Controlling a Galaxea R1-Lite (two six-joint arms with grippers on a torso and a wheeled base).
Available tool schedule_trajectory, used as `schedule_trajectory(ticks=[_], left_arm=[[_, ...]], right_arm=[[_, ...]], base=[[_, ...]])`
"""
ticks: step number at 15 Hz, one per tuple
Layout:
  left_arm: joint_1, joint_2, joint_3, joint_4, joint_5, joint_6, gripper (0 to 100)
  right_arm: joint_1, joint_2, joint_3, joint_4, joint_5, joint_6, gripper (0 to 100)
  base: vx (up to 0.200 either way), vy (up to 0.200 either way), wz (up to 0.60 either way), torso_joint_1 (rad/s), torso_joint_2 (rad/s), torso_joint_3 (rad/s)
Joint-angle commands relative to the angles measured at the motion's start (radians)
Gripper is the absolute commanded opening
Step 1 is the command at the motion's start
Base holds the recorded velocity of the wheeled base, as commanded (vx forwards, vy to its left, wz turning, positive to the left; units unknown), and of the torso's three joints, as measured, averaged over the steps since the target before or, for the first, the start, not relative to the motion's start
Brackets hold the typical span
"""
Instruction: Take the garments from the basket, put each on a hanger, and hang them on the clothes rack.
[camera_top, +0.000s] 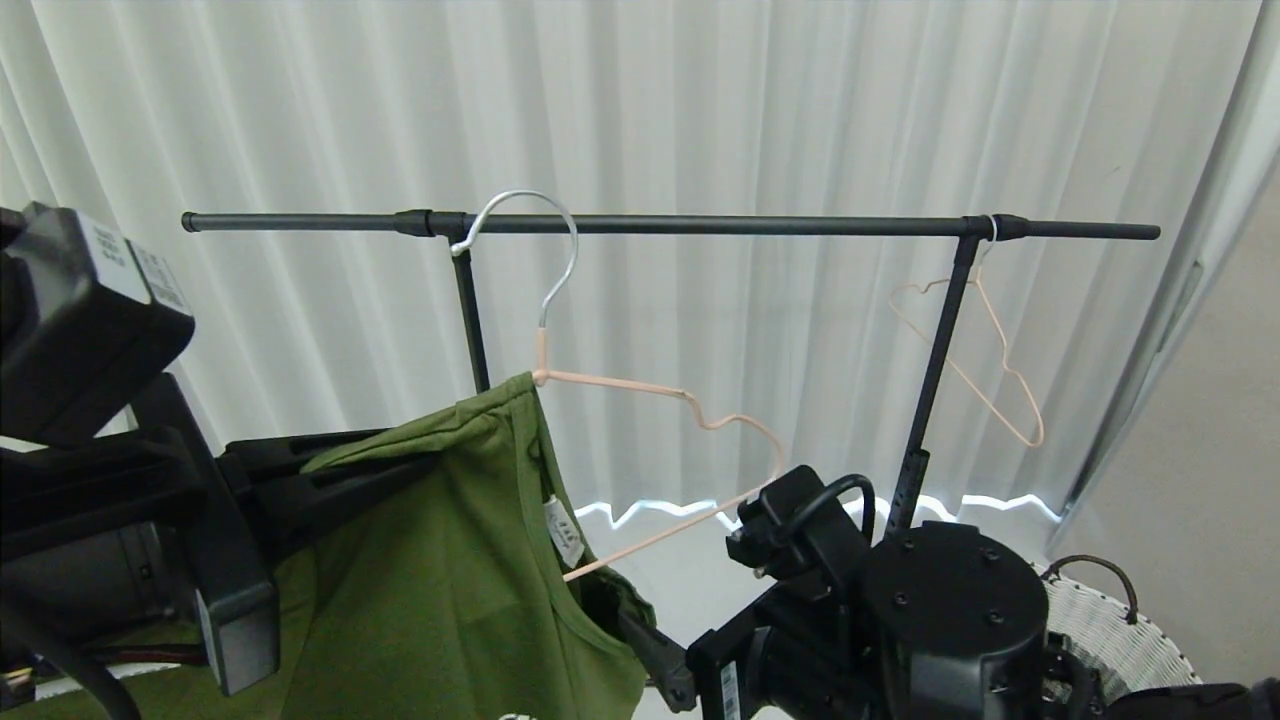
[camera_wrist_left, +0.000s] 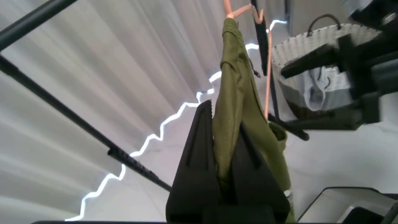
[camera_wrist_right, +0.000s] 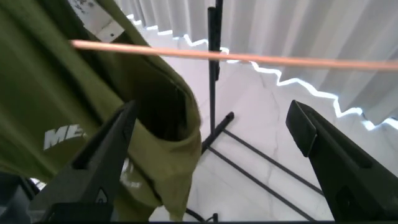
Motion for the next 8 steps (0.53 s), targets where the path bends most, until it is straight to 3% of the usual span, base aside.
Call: schedule_trajectory(ticks=[1, 8], left_arm=[[-0.011, -0.002, -0.001, 0.000, 0.000, 0.000, 0], [-0.011, -0.017, -0.002, 0.000, 0.001, -0.001, 0]], right_arm=[[-0.009, 0.059, -0.016, -0.001, 0.000, 0.001, 100], [-0.029, 0.084, -0.016, -0.007, -0.008, 0.016, 100]], base=[[0.000, 0.000, 0.00, 0.000, 0.00, 0.000], [0.000, 0.000, 0.00, 0.000, 0.00, 0.000]])
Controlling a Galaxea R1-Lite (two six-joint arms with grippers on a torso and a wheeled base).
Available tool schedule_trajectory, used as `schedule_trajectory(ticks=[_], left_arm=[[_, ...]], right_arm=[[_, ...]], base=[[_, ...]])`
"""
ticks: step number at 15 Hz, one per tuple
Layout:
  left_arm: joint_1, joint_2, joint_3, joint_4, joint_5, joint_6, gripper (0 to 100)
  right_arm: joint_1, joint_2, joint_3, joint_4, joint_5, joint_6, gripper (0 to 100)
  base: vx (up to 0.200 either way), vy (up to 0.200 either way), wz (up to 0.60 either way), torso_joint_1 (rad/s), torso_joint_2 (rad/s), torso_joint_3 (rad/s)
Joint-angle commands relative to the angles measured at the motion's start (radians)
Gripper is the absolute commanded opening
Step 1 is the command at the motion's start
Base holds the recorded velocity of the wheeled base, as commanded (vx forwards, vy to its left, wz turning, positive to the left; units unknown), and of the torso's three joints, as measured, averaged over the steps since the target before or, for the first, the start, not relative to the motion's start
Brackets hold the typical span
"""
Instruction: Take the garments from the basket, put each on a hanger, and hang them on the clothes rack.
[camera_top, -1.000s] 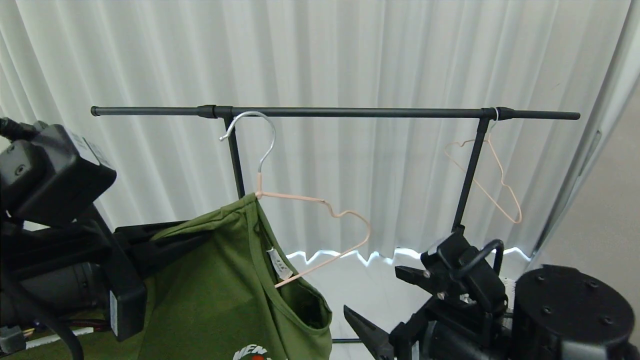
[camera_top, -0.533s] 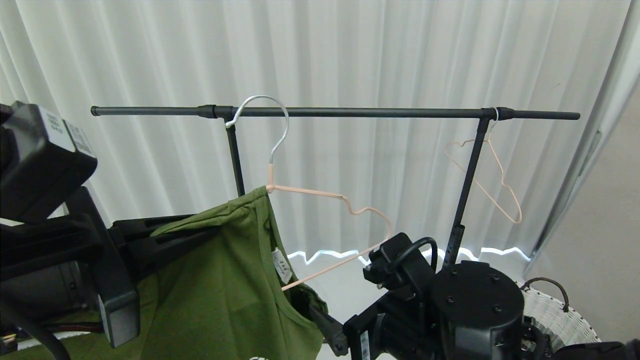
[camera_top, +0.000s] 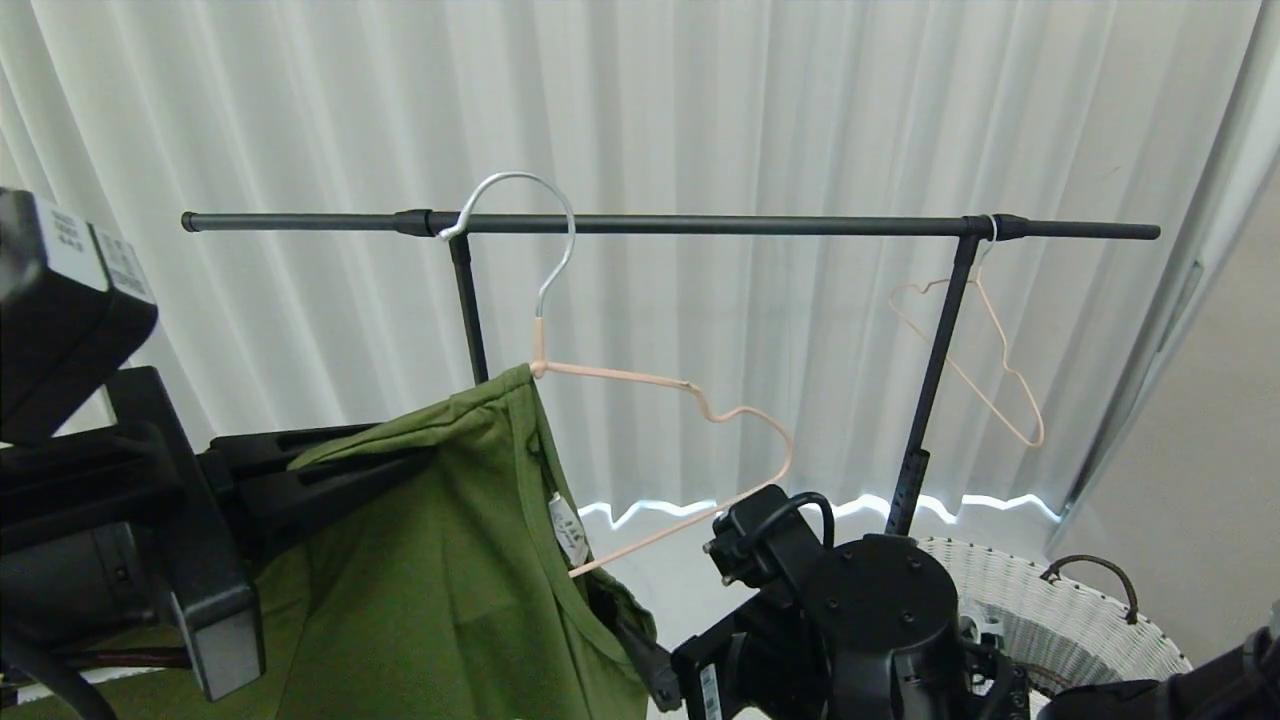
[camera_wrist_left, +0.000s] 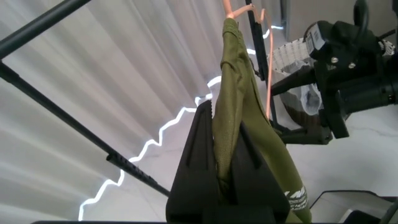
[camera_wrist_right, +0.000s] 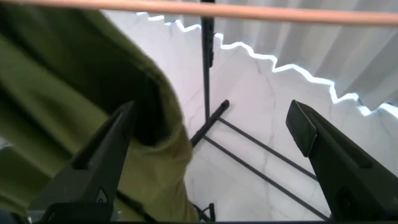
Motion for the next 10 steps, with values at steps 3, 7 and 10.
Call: schedule_trajectory(ticks=[3, 7, 10], left_arm=[[0.000, -0.004, 0.002, 0.000, -0.001, -0.001, 0], [0.000, -0.007, -0.002, 0.000, -0.001, -0.001, 0], [0.000, -0.010, 0.002, 0.000, 0.001, -0.001, 0]], right_arm=[[-0.001, 0.003, 0.001, -0.002, -0.012, 0.004, 100], [-0.001, 0.006, 0.095, 0.002, -0.030, -0.002, 100], [-0.035, -0.033, 0.176, 0.004, -0.044, -0.005, 100]], base=[[0.000, 0.000, 0.00, 0.000, 0.00, 0.000], [0.000, 0.000, 0.00, 0.000, 0.00, 0.000], [0.000, 0.000, 0.00, 0.000, 0.00, 0.000]])
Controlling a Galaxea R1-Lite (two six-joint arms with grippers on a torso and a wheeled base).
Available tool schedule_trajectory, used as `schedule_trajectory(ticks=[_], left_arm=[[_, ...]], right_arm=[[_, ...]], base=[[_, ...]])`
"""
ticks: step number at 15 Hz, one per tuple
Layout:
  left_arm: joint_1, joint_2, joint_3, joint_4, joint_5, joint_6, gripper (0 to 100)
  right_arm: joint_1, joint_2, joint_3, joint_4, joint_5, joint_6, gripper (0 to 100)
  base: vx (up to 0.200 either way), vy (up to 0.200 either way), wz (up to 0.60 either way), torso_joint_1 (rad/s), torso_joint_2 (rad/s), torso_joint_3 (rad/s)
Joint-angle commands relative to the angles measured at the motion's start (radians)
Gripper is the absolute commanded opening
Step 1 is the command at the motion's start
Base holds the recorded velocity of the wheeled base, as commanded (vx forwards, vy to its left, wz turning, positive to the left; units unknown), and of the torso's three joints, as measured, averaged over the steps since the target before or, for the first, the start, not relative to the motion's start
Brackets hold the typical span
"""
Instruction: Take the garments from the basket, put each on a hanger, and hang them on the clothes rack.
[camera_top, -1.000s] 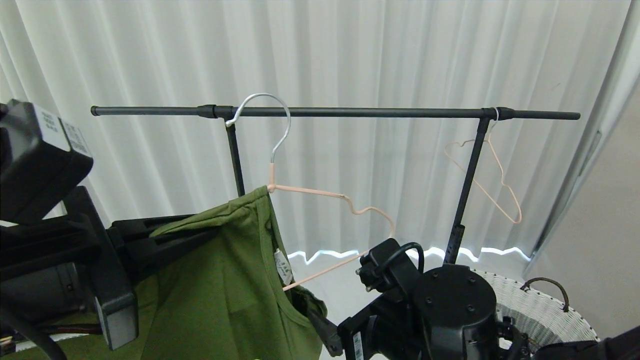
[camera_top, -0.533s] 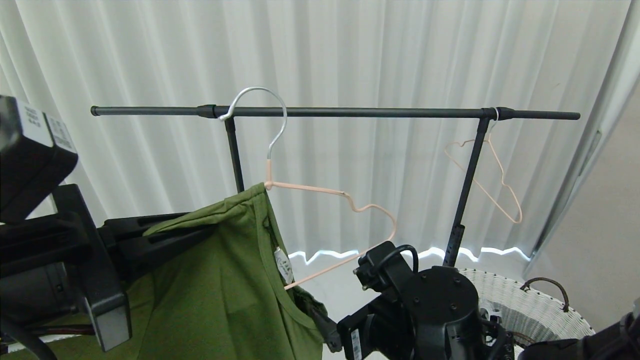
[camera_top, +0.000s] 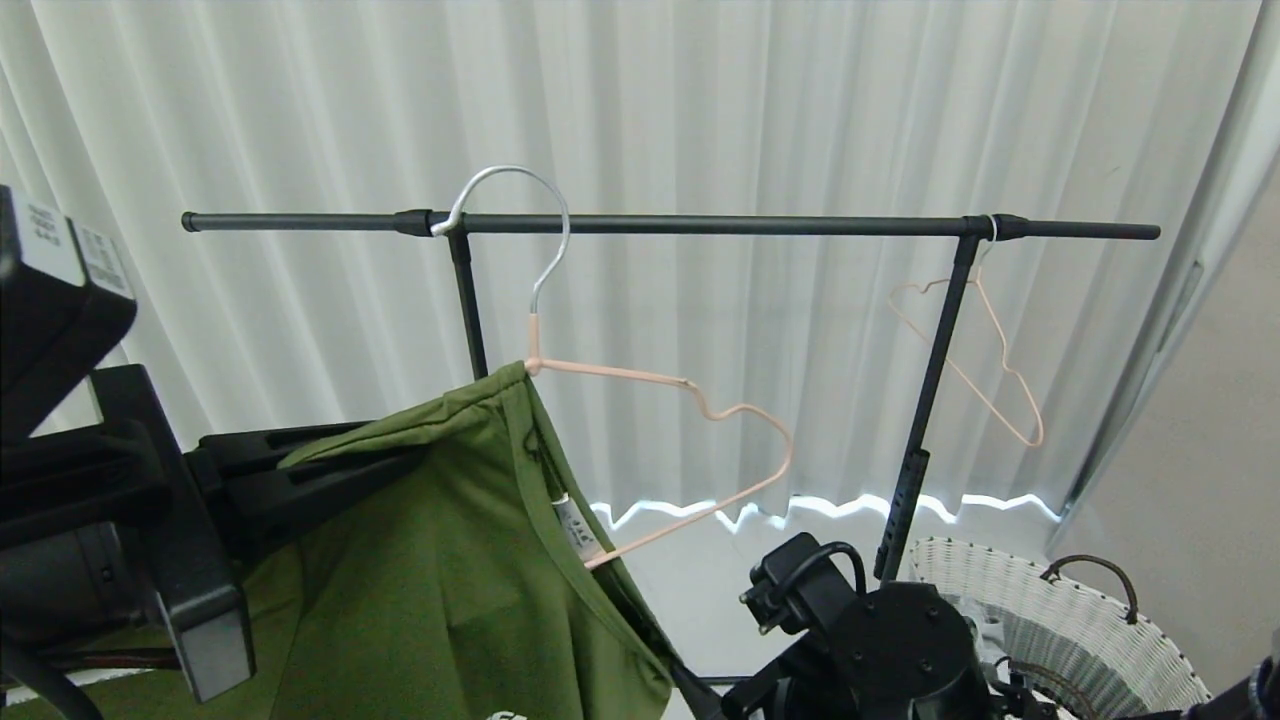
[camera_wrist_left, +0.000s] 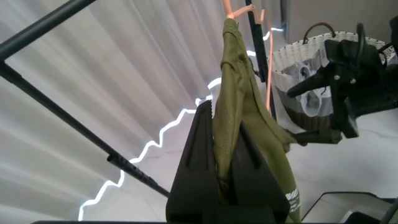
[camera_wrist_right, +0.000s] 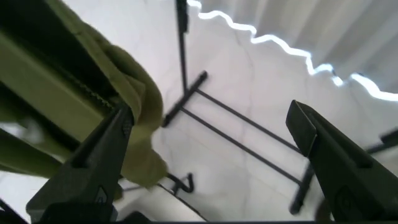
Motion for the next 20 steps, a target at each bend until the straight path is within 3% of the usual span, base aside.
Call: schedule_trajectory(ticks=[1, 5, 7, 9, 18, 19, 20], left_arm=[[0.000, -0.001, 0.005, -0.001, 0.002, 0.000, 0], [0.001, -0.023, 0.075, -0.001, 0.003, 0.007, 0], [0.001, -0.038, 0.126, -0.001, 0.003, 0.096, 0], [0.001, -0.041, 0.156, -0.001, -0.003, 0.125, 0], [0.006, -0.069, 0.337, -0.001, 0.008, 0.277, 0], [0.011, -0.065, 0.341, -0.001, 0.016, 0.277, 0], [0.037, -0.059, 0.368, -0.001, 0.074, 0.282, 0]], right_arm=[[-0.026, -0.035, 0.043, 0.002, -0.002, -0.005, 100], [-0.198, -0.122, 0.111, 0.002, -0.002, -0.079, 100], [-0.274, -0.153, 0.112, 0.002, -0.002, -0.094, 100], [-0.311, -0.180, 0.109, 0.002, -0.002, -0.099, 100], [-0.314, -0.318, 0.112, 0.004, 0.002, -0.132, 100], [-0.313, -0.323, 0.111, 0.004, 0.002, -0.140, 100], [-0.308, -0.341, 0.111, 0.013, 0.004, -0.165, 100]], base=[[0.000, 0.000, 0.00, 0.000, 0.00, 0.000], [0.000, 0.000, 0.00, 0.000, 0.00, 0.000], [0.000, 0.000, 0.00, 0.000, 0.00, 0.000], [0.000, 0.000, 0.00, 0.000, 0.00, 0.000], [0.000, 0.000, 0.00, 0.000, 0.00, 0.000], [0.000, 0.000, 0.00, 0.000, 0.00, 0.000], [0.000, 0.000, 0.00, 0.000, 0.00, 0.000]])
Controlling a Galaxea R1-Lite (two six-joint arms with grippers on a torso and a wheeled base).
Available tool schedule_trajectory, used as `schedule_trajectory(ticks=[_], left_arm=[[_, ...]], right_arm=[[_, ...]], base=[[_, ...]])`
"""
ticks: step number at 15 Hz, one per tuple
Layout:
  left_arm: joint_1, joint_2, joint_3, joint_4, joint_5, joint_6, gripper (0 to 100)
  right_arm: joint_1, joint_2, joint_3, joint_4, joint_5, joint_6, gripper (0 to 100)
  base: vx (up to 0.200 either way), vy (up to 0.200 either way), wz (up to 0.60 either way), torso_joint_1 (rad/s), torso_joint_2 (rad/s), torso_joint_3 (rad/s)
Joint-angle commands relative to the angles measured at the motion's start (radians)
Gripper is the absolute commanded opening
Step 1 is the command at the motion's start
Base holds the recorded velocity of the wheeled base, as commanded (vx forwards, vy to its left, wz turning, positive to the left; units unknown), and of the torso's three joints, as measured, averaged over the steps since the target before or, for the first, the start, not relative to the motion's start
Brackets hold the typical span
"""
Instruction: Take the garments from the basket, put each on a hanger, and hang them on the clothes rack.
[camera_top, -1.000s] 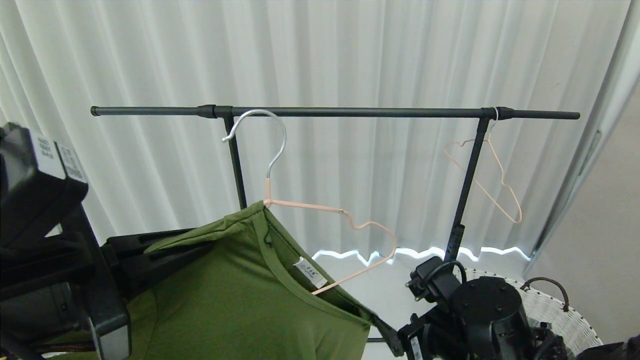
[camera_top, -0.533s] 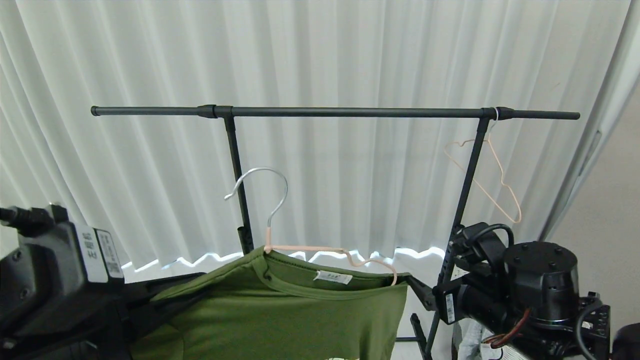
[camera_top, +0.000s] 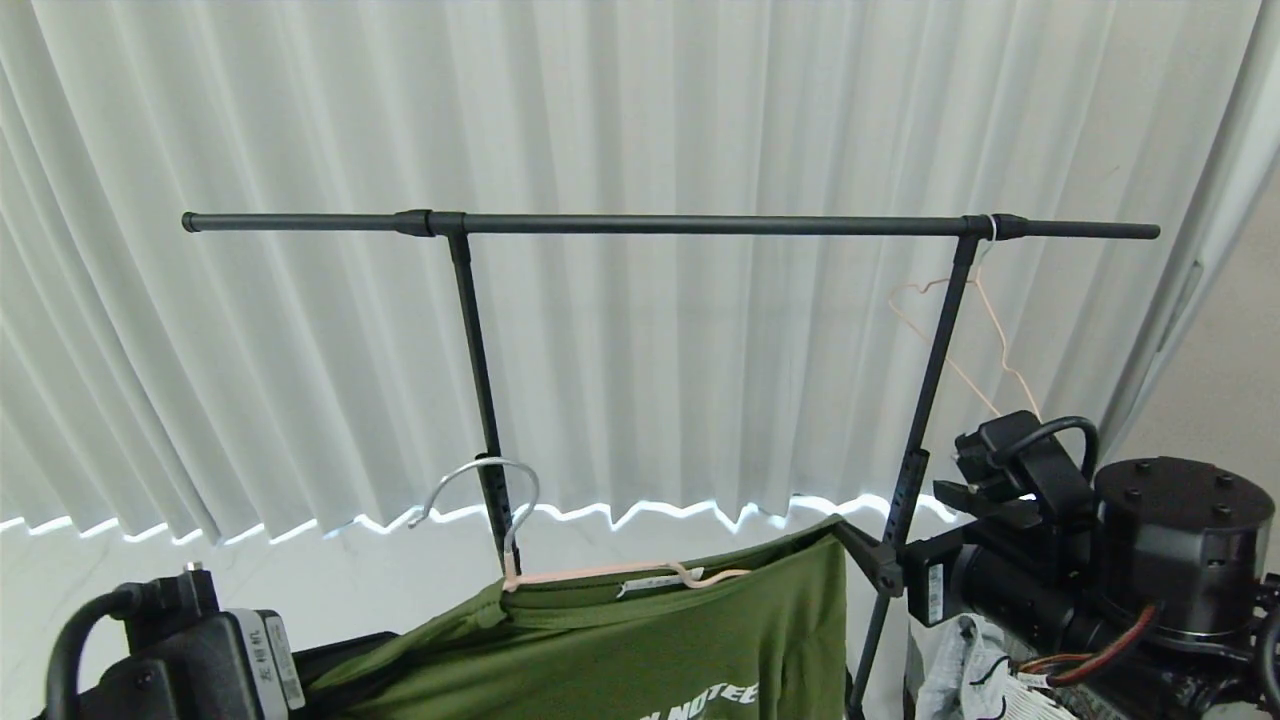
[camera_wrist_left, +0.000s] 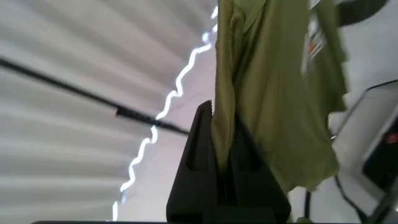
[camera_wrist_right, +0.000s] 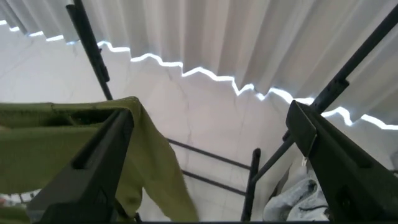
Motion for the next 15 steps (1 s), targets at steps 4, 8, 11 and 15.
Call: schedule_trajectory(ticks=[4, 8, 11, 15], left_arm=[[0.043, 0.015, 0.058, -0.021, 0.049, 0.019, 0], [0.043, 0.049, 0.061, -0.149, 0.049, 0.013, 0], [0.043, 0.041, 0.084, -0.168, 0.050, 0.011, 0], [0.032, -0.001, 0.091, -0.168, 0.026, 0.007, 0]], right_arm=[[0.093, -0.091, -0.001, 0.089, 0.014, -0.012, 100], [0.271, -0.068, -0.004, 0.091, 0.014, -0.014, 100], [0.326, -0.078, -0.002, 0.091, 0.013, -0.018, 100], [0.387, -0.115, -0.002, 0.138, 0.044, -0.020, 100]], base=[[0.000, 0.000, 0.00, 0.000, 0.00, 0.000], [0.000, 0.000, 0.00, 0.000, 0.00, 0.000], [0.000, 0.000, 0.00, 0.000, 0.00, 0.000], [0.000, 0.000, 0.00, 0.000, 0.00, 0.000]])
